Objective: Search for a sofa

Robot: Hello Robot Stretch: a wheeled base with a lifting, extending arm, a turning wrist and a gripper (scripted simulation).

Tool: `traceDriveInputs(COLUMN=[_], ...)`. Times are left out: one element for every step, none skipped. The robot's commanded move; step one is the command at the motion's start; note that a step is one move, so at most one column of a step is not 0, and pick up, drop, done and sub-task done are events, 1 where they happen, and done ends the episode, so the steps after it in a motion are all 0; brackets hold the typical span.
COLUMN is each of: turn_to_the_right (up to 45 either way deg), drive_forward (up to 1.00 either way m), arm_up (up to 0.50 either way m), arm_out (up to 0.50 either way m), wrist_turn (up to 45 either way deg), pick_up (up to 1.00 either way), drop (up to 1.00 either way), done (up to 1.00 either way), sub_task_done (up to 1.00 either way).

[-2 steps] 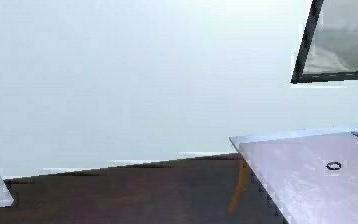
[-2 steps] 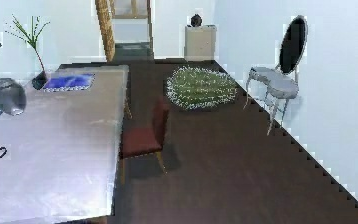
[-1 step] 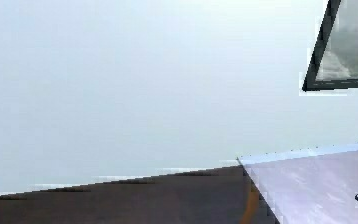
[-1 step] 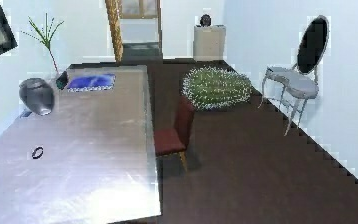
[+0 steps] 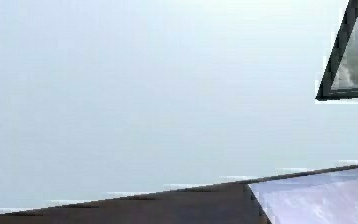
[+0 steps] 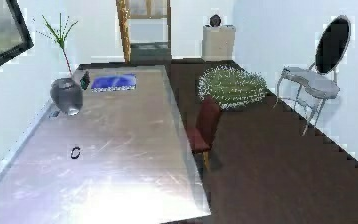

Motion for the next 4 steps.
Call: traceDriveInputs(turn_to_the_right=[45.0,45.0,45.0,15.0], drive_forward=[0.00,0.00,0.00,0.00], arm_up=[0.00,0.00,0.00,0.00], arm_out=[0.00,0.00,0.00,0.00], wrist_turn=[0.0,0.0,0.0,0.0], pick_up=[0.00,0.00,0.00,0.00], drop=[0.00,0.00,0.00,0.00], done=[0.00,0.00,0.00,0.00], sub_task_done=[0.00,0.00,0.00,0.00])
